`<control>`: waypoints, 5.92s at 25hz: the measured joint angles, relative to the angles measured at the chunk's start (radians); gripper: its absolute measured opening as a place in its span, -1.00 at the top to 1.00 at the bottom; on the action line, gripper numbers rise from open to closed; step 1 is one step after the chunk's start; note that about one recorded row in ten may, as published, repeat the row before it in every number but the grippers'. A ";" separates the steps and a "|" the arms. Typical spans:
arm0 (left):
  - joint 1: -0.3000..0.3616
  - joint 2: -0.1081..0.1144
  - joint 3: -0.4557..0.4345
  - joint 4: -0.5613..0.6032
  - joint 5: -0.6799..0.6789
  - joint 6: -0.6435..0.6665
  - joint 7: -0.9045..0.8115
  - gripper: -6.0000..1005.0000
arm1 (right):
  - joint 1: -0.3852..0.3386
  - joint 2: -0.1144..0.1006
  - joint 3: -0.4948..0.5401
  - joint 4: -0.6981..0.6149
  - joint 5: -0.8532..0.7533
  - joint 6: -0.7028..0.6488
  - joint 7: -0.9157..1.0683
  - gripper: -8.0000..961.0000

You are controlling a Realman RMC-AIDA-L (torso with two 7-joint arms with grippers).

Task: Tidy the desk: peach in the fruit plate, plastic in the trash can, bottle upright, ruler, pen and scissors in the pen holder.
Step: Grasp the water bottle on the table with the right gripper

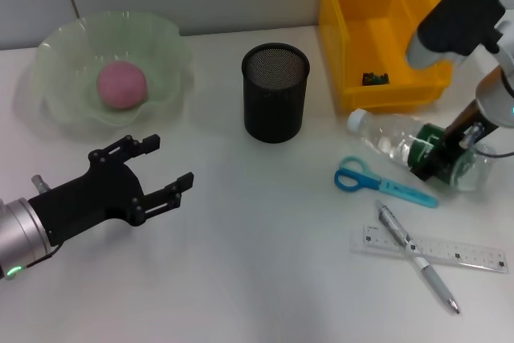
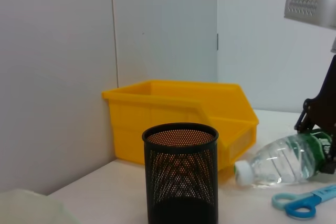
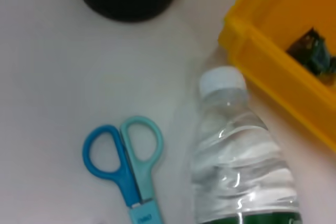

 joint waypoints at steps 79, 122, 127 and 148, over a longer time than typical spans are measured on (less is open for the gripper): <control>0.054 -0.008 -0.011 0.012 -0.017 0.033 -0.026 -0.56 | -0.161 -0.002 -0.056 -0.394 0.014 -0.181 -0.507 -0.51; 0.050 -0.008 -0.006 0.003 -0.018 0.033 -0.029 -0.56 | -0.119 -0.005 -0.200 -0.128 -0.039 0.127 -0.445 -0.52; 0.050 -0.008 -0.004 0.003 -0.018 0.033 -0.030 -0.56 | -0.115 -0.006 -0.201 -0.118 -0.039 0.127 -0.415 -0.52; 0.048 -0.008 -0.002 0.007 -0.018 0.040 -0.038 -0.56 | -0.079 -0.012 -0.175 -0.008 -0.039 0.135 -0.322 -0.53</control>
